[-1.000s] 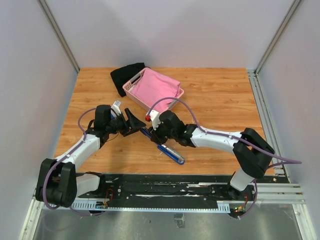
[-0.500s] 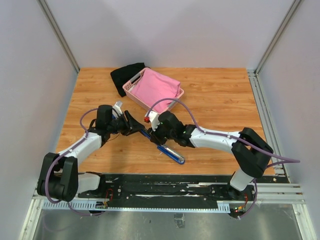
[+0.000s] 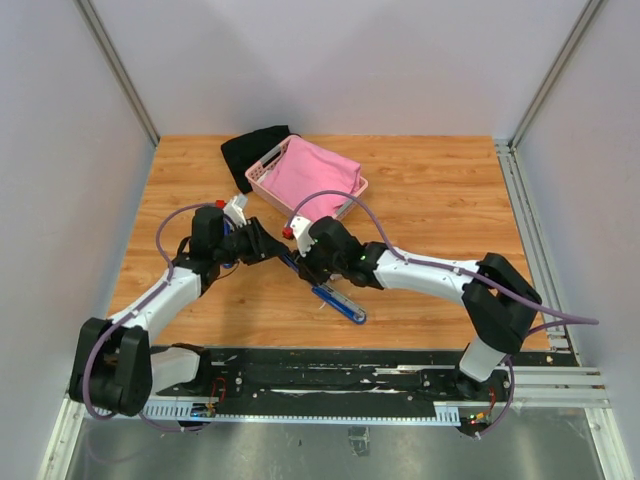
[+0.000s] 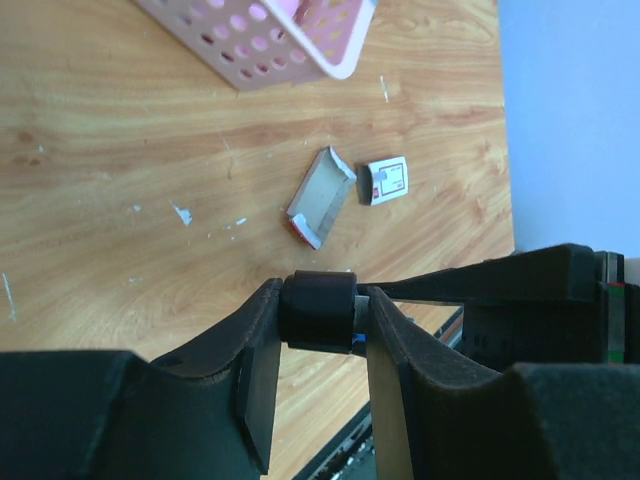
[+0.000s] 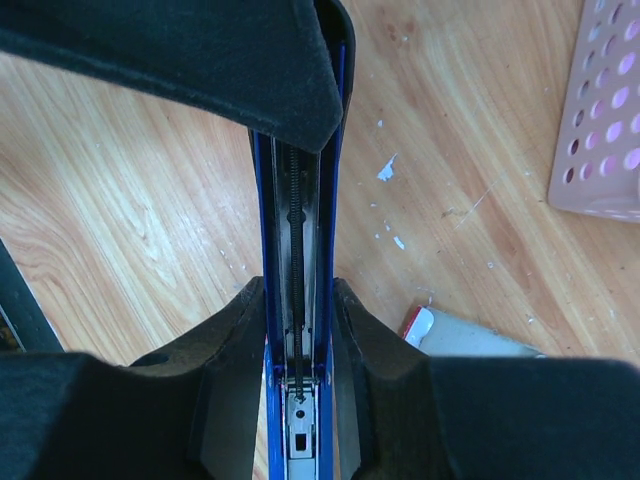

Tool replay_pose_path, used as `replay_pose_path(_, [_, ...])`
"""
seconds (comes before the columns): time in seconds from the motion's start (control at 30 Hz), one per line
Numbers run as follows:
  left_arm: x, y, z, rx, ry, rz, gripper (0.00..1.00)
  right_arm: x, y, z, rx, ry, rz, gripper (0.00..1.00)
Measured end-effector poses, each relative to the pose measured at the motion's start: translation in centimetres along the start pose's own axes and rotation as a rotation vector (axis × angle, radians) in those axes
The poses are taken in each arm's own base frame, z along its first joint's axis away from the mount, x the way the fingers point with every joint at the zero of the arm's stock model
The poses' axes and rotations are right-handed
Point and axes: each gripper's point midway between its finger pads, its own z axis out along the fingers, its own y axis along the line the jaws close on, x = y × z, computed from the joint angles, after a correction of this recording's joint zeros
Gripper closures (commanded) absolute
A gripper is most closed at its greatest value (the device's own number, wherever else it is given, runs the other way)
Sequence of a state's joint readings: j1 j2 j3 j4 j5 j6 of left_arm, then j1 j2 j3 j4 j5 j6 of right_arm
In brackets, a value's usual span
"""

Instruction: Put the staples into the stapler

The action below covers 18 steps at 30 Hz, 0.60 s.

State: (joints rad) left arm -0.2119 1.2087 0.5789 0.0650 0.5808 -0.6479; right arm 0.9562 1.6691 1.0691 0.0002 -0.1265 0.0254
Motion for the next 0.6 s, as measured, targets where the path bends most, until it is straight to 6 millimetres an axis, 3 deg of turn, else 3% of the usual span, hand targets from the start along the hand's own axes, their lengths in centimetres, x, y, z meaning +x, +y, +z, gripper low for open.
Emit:
replay_pose_path(0.1, [-0.9,-0.8,-0.8,0.003,-0.051,0.067,0.92,-0.9,-0.1,-0.3,0.019,-0.005,0.004,0.61])
replay_pose_path(0.2, [-1.1,0.0,-1.3,-0.050,-0.076,0.115,0.93,-1.3,-0.8,-1.5,0.056,-0.009,0.027,0.55])
replay_pose_path(0.33, [-1.0,1.8,-1.9,-0.146,-0.084,0.148,0.94,-3.2,-1.9,-5.0,0.090,-0.079,0.105,0.47])
replay_pose_path(0.43, [-1.3,2.5,-2.8,-0.210,-0.098,0.183,0.94,-4.1,-3.7,-8.5,0.117,-0.154,0.208,0.34])
replay_pose_path(0.6, [-3.2,2.7,-4.8,-0.309,-0.161,0.271,0.94,-3.2,-7.1,-12.7,0.231,-0.200,0.321,0.29])
